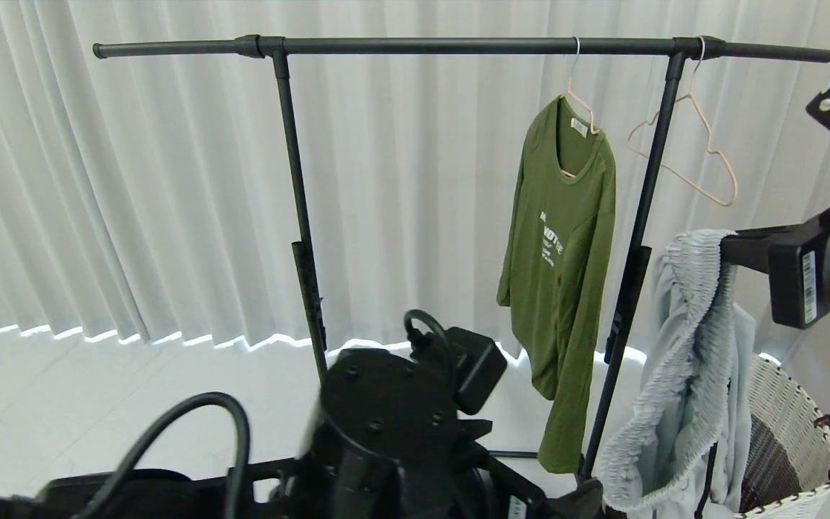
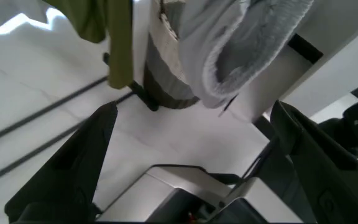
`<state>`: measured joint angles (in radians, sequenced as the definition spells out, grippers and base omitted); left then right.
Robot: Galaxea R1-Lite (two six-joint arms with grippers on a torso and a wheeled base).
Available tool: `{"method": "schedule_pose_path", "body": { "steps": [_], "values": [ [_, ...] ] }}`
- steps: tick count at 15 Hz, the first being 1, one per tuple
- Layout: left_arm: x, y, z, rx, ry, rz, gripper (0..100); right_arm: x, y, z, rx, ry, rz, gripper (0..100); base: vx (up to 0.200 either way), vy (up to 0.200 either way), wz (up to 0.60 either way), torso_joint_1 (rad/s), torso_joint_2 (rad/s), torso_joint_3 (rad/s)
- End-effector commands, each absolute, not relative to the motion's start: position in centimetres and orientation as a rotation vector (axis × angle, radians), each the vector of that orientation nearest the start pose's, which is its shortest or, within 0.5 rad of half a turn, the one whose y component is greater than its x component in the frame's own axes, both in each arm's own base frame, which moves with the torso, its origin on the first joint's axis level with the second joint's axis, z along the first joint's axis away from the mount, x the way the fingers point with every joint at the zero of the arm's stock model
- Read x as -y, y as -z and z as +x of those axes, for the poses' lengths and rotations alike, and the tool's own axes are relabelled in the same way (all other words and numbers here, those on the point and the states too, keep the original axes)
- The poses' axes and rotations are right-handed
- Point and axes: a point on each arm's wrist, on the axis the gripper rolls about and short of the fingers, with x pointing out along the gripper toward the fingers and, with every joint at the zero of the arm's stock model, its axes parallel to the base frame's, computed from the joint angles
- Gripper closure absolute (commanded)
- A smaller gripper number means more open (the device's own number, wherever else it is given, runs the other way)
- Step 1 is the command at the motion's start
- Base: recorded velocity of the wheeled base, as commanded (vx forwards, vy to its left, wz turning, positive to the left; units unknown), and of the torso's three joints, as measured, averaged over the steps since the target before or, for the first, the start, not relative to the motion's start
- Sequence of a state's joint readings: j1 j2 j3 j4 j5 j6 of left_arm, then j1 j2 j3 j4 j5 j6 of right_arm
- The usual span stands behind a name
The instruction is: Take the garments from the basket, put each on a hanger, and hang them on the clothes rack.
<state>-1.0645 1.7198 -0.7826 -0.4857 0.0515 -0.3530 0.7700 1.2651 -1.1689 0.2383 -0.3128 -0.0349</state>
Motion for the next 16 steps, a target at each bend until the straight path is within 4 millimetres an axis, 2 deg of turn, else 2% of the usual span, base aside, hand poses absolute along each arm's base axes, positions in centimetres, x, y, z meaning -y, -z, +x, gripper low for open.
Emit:
{"method": "schedule_pose_path", "body": {
  "steps": [1,4,7,11,14,15,16],
  "values": [
    [29.2,-13.3,15.2,-0.626,0.916,-0.044,0,-13.4,-31.0,13.1,-0.283,-0.523,-0.203,100,0.000,0.000,0.00,0.000,0.00,0.000],
    [30.6,-12.5,16.1,-0.664,0.895,-0.096,0,-14.0,-31.1,12.5,-0.278,-0.583,-0.201,100,0.000,0.000,0.00,0.000,0.00,0.000],
    [31.5,-10.1,17.1,-0.751,0.824,-0.146,0,-14.0,-31.2,12.4,-0.275,-0.612,-0.197,100,0.000,0.000,0.00,0.000,0.00,0.000],
    [30.3,-6.8,18.2,-0.850,0.724,-0.138,0,-14.0,-31.3,12.3,-0.272,-0.629,-0.191,100,0.000,0.000,0.00,0.000,0.00,0.000],
    [28.8,-5.5,18.3,-0.896,0.676,-0.115,0,-14.0,-31.4,12.3,-0.271,-0.627,-0.190,100,0.000,0.000,0.00,0.000,0.00,0.000],
    [28.5,-5.4,18.1,-0.905,0.669,-0.108,100,-13.9,-31.4,12.4,-0.271,-0.624,-0.189,100,0.000,0.000,0.00,0.000,0.00,0.000],
    [28.2,-5.4,18.0,-0.903,0.664,-0.106,100,-13.8,-31.3,12.5,-0.274,-0.617,-0.190,100,0.000,0.000,0.00,0.000,0.00,0.000]
  ]
}}
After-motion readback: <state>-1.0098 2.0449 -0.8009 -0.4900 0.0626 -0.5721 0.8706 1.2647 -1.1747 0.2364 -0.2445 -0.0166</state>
